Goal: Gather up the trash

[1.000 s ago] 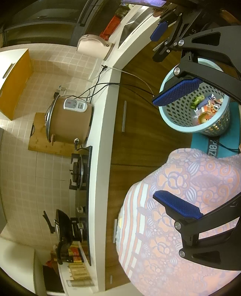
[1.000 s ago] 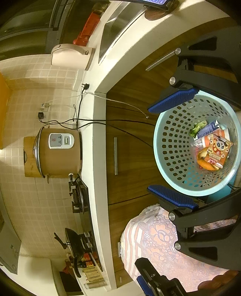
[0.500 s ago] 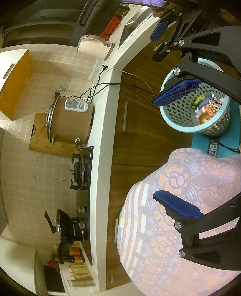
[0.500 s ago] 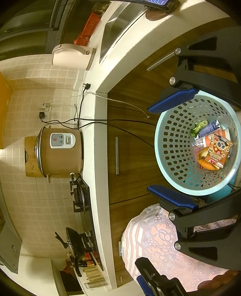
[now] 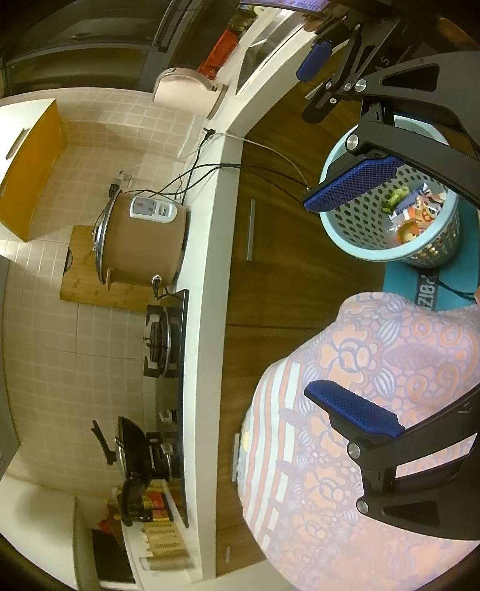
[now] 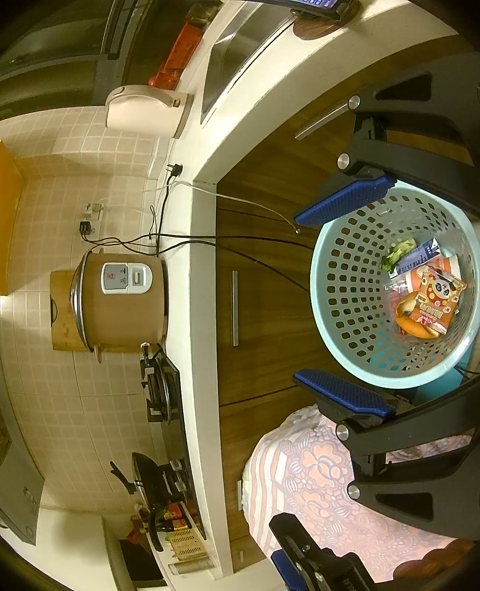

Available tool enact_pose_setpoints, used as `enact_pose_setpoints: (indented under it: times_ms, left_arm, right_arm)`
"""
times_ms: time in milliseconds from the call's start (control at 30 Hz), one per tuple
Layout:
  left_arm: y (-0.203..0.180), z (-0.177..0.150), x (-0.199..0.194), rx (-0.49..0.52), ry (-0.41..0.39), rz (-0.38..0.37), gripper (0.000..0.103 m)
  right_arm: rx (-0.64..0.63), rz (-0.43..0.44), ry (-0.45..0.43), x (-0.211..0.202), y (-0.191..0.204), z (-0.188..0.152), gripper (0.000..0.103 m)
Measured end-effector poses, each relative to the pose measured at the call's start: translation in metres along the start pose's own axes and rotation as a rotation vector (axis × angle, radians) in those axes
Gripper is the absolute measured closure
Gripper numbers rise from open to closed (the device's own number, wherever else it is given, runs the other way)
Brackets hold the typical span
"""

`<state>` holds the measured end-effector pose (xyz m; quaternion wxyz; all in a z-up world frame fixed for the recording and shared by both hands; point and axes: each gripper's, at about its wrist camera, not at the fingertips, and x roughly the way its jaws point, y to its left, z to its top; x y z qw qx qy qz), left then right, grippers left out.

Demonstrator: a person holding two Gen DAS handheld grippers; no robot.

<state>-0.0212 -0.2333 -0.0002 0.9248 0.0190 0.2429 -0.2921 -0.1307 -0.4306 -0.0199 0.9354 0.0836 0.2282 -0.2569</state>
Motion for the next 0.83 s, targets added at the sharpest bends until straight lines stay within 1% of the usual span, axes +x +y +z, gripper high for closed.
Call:
enact_pose_setpoints:
  times_ms: [467,533,633,833]
  left_arm:
    - [-0.0017,-0.0005,-0.0032,0.012,-0.025,0.015,0.013]
    - [-0.0006,-0.0009,-0.0025,0.009,-0.02,0.002,0.013]
    - [-0.0001,-0.0012,-0.0007,0.01,-0.008,0.01,0.013]
    - [0.001,-0.0014,-0.0015,0.005,-0.01,0.005,0.013]
  right_arm:
    - [0.001,0.002,0.0,-0.0001,0.0006,0.0005,0.027]
    - [0.002,0.005,-0.001,0.0003,0.0007,0.0015,0.027]
    - [0.001,0.004,0.0,0.0005,0.0007,0.0016,0.027]
    - [0.0,0.003,0.001,0.0019,0.0005,0.002,0.027]
